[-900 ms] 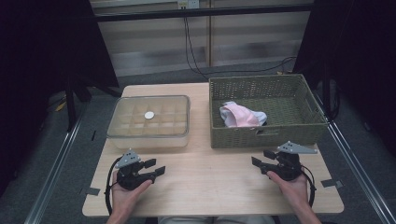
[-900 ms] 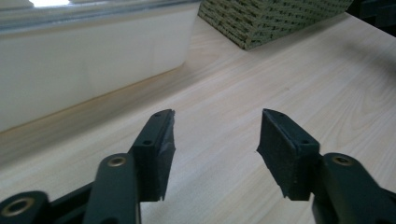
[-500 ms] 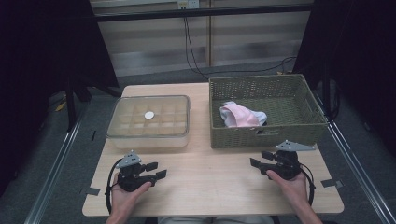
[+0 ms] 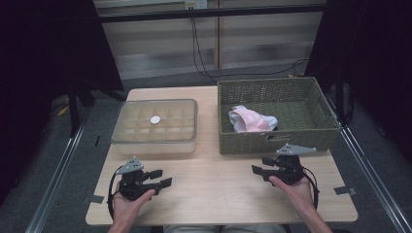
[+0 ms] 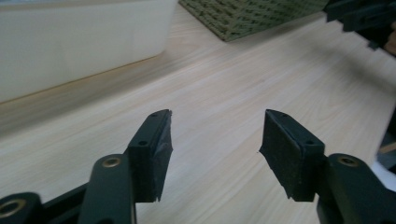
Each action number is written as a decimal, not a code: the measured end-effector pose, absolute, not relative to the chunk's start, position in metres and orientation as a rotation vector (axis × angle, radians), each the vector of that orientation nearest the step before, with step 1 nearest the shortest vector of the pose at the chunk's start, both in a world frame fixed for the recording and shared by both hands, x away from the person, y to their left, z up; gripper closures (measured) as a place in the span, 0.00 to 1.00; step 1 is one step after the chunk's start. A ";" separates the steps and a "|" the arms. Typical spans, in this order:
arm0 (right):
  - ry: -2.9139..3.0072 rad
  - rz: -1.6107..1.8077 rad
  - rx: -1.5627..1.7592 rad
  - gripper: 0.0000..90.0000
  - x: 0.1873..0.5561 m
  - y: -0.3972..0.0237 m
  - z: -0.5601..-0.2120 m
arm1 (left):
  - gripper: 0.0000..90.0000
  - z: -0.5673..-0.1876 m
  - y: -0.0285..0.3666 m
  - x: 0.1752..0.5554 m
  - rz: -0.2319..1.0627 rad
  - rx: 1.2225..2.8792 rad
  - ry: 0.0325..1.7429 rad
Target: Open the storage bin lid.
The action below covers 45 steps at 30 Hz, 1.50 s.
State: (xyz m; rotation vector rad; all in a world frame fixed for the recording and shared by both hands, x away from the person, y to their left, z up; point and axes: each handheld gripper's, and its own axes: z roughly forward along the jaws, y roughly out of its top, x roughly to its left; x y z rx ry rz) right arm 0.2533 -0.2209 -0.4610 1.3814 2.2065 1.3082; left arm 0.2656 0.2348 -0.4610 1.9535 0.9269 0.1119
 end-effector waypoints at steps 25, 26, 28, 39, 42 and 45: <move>2.318 1.342 1.279 0.48 0.275 -0.168 -0.450 | 0.46 -0.442 0.277 0.279 0.141 1.935 0.960; 2.333 1.349 1.259 0.48 0.279 -0.161 -0.449 | 0.48 -0.440 0.280 0.280 0.138 1.930 0.958; 2.333 1.360 1.263 0.48 0.282 -0.156 -0.448 | 0.48 -0.439 0.283 0.281 0.141 1.929 0.968; 2.382 1.390 1.205 0.47 0.295 -0.134 -0.439 | 0.44 -0.428 0.309 0.288 0.164 1.877 1.030; 2.379 1.404 1.193 0.48 0.298 -0.129 -0.434 | 0.44 -0.422 0.314 0.292 0.168 1.873 1.019; 2.365 1.409 1.181 0.49 0.301 -0.124 -0.430 | 0.43 -0.415 0.321 0.296 0.192 1.864 1.029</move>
